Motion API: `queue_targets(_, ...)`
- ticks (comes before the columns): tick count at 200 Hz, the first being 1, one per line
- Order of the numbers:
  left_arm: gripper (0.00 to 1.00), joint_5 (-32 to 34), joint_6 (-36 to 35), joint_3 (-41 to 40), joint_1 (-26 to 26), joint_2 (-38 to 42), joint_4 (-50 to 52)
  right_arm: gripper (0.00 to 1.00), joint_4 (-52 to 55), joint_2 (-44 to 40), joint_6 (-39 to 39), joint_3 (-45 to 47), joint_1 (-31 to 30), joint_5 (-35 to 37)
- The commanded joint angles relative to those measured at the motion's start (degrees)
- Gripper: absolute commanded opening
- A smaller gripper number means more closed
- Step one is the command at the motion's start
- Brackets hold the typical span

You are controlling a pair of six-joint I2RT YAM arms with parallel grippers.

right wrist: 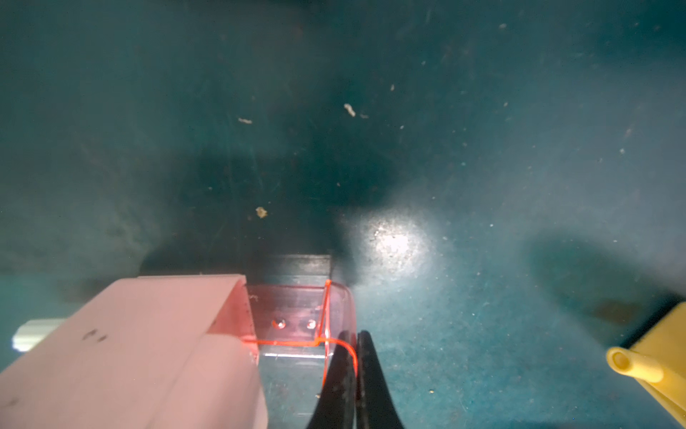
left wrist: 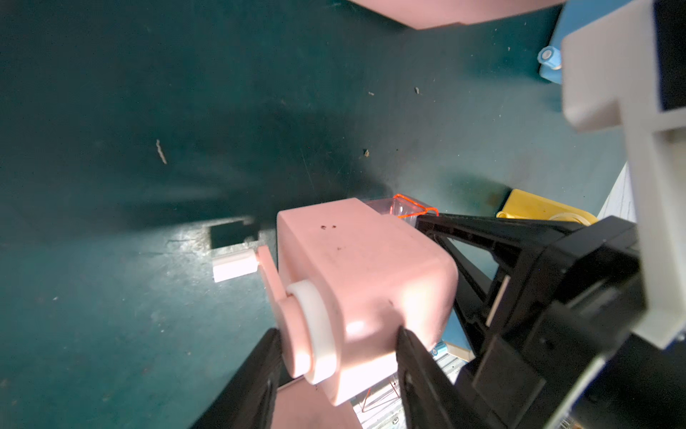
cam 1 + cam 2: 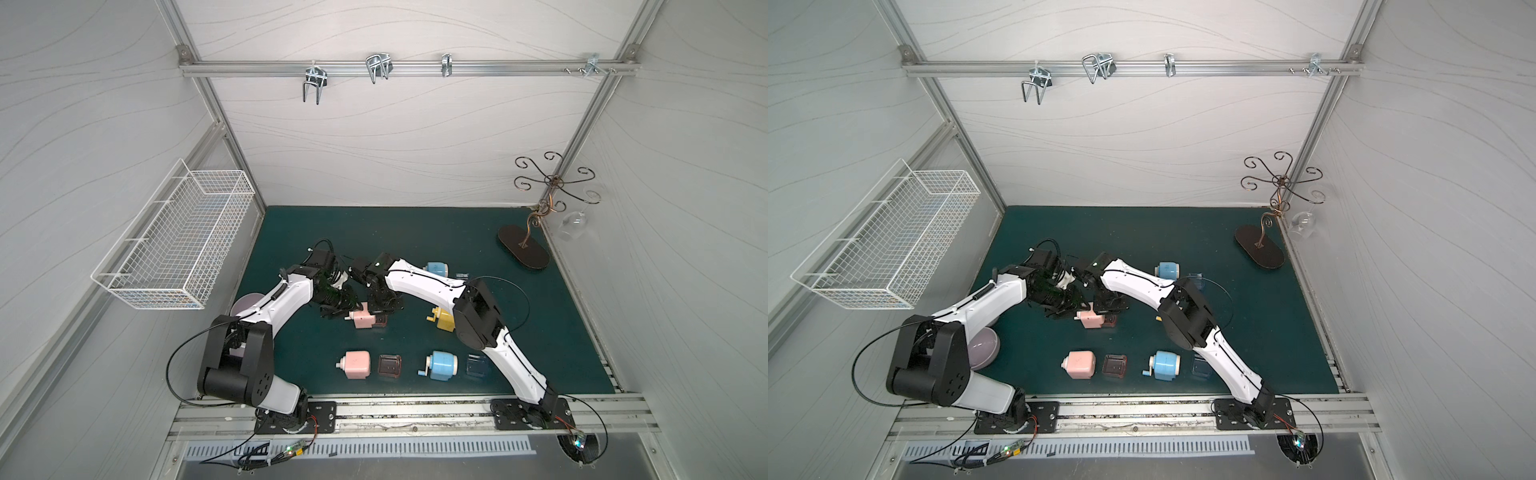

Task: Put the tray back into the pencil sharpener
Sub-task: Close the container of the pencil sharpener.

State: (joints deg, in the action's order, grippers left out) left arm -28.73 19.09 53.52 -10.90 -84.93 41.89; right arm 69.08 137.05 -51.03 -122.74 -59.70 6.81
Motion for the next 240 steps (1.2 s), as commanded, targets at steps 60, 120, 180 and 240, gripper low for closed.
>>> queue_targets(60,0.53,0.26,-0.46,0.45,-0.37,-1.11,-0.14,0.0,-1.38,-2.06,-0.84,-0.22,-0.5,-2.55)
queue_targets(120,0.53,0.36,-0.46,0.5,-0.53,-1.12,-0.01,0.0,-2.18,-1.88,-1.01,-0.51,-0.5,-3.69)
queue_targets(180,0.53,0.43,-0.45,0.45,-0.66,-1.21,-0.04,0.0,-3.4,-1.71,-1.1,-0.75,-0.68,-5.07)
queue_targets(240,0.53,0.36,-0.4,0.47,-0.62,-1.16,-0.05,0.0,-3.75,-1.27,-0.92,-2.11,-1.12,-5.7)
